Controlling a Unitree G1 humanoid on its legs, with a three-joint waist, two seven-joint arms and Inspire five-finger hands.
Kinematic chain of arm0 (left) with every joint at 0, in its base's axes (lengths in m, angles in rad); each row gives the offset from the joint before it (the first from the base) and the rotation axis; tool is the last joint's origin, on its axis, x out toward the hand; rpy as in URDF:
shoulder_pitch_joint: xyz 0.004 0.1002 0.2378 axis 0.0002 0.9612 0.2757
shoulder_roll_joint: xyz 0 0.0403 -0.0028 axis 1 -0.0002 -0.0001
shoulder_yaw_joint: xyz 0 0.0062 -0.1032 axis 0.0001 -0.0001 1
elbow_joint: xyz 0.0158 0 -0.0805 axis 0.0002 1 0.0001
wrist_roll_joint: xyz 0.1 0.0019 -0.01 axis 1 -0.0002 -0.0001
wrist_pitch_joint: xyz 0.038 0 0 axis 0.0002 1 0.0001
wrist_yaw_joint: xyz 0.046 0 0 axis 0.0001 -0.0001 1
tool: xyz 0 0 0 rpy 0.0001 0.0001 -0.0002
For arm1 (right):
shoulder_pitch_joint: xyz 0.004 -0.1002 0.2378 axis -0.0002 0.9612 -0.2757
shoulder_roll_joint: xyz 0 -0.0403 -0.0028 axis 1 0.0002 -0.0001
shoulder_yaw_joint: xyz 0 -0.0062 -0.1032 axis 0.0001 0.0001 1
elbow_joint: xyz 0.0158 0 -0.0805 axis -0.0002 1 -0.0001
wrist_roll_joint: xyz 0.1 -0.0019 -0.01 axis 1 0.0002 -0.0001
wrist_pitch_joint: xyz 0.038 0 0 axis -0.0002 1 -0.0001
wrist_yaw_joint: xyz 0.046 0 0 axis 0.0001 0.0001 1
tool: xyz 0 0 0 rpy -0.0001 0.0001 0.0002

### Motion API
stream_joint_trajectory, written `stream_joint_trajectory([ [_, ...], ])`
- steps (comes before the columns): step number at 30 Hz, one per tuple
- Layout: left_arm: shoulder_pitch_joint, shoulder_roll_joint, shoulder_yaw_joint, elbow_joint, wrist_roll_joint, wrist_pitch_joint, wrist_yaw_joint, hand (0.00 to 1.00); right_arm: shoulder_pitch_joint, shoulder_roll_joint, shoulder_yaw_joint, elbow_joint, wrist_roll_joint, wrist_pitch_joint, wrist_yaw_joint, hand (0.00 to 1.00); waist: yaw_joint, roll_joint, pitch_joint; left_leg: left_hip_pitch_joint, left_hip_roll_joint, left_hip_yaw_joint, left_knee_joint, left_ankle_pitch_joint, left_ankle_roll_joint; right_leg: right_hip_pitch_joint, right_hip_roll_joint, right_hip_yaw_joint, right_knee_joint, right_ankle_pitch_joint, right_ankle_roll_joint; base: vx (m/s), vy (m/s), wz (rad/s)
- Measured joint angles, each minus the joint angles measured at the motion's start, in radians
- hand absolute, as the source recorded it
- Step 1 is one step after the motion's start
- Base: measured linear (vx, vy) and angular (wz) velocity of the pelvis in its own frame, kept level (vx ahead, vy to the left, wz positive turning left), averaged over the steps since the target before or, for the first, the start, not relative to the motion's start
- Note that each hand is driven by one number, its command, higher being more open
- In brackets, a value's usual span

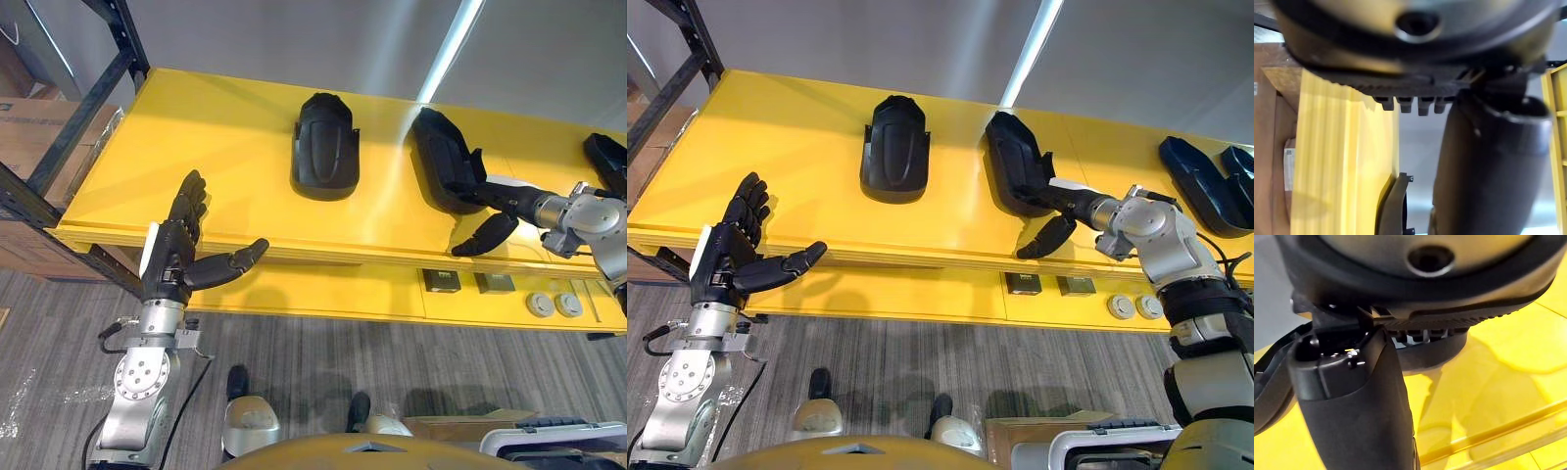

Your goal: Walk over and take three plastic housings, then place them on the shelf

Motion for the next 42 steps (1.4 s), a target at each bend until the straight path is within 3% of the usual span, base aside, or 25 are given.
stream_joint_trajectory([
  [9, 0.001, -0.006, 0.002, -0.034, -0.025, -0.001, -0.018, 1.0, 0.105, -0.018, -0.087, -0.103, 0.001, 0.007, 0.012, 1.0, -0.001, 0.004, -0.001, -0.002, -0.006, -0.002, 0.0, 0.006, -0.008, -0.011, -0.007, -0.003, 0.019, -0.004, -0.003, 0.0, 0.001, 0.0],
  [15, -0.008, -0.006, -0.004, -0.106, -0.027, -0.008, -0.048, 1.0, 0.146, -0.018, -0.094, -0.166, -0.007, -0.007, -0.044, 1.0, -0.012, 0.007, -0.002, -0.006, -0.005, 0.008, 0.0, 0.011, -0.009, -0.027, -0.007, 0.006, 0.024, -0.002, -0.001, -0.01, -0.002, -0.04],
  [19, -0.028, -0.005, -0.025, -0.114, -0.03, -0.032, -0.051, 1.0, 0.146, -0.018, -0.087, -0.172, -0.01, -0.057, -0.147, 1.0, -0.016, 0.009, -0.003, -0.018, -0.004, 0.016, 0.0, 0.016, -0.01, -0.052, -0.008, 0.017, 0.035, 0.001, 0.002, -0.03, -0.001, -0.06],
  [23, -0.043, -0.003, -0.05, -0.114, -0.031, -0.061, -0.061, 1.0, 0.136, -0.018, -0.092, -0.195, -0.008, -0.129, -0.335, 1.0, -0.028, 0.011, -0.003, -0.024, -0.004, 0.024, 0.0, 0.017, -0.01, -0.061, -0.008, 0.025, 0.034, 0.005, 0.008, -0.02, 0.0, -0.05],
  [26, -0.045, 0.007, -0.052, -0.125, -0.031, -0.085, -0.069, 1.0, 0.135, -0.018, -0.161, -0.254, 0.002, -0.176, -0.42, 1.0, -0.043, 0.017, -0.004, -0.043, -0.004, 0.026, 0.0, 0.019, -0.009, -0.086, -0.008, 0.03, 0.033, 0.011, 0.011, 0.0, 0.0, 0.0],
  [33, -0.049, 0.039, -0.051, -0.18, -0.042, -0.119, -0.106, 1.0, 0.247, -0.01, -0.361, -0.442, 0.039, -0.208, -0.46, 1.0, -0.064, 0.025, -0.007, -0.05, -0.004, 0.028, 0.001, 0.023, -0.011, -0.094, -0.008, 0.031, 0.034, 0.015, 0.011, 0.0, 0.0, 0.0],
  [36, -0.049, 0.039, -0.055, -0.194, -0.068, -0.119, -0.101, 1.0, 0.313, 0.058, -0.411, -0.489, 0.022, -0.204, -0.517, 1.0, -0.085, 0.033, -0.009, -0.047, -0.004, 0.038, 0.001, 0.021, -0.013, -0.099, -0.007, 0.04, 0.035, 0.012, 0.008, -0.03, 0.002, -0.1],
  [42, -0.054, 0.039, -0.1, -0.194, -0.061, -0.118, -0.068, 1.0, 0.352, 0.159, -0.429, -0.489, -0.159, -0.199, -0.591, 1.0, -0.112, 0.054, -0.007, -0.055, -0.004, 0.078, 0.001, 0.013, -0.015, -0.138, -0.006, 0.085, 0.032, 0.012, 0.015, -0.04, 0.002, -0.2],
])
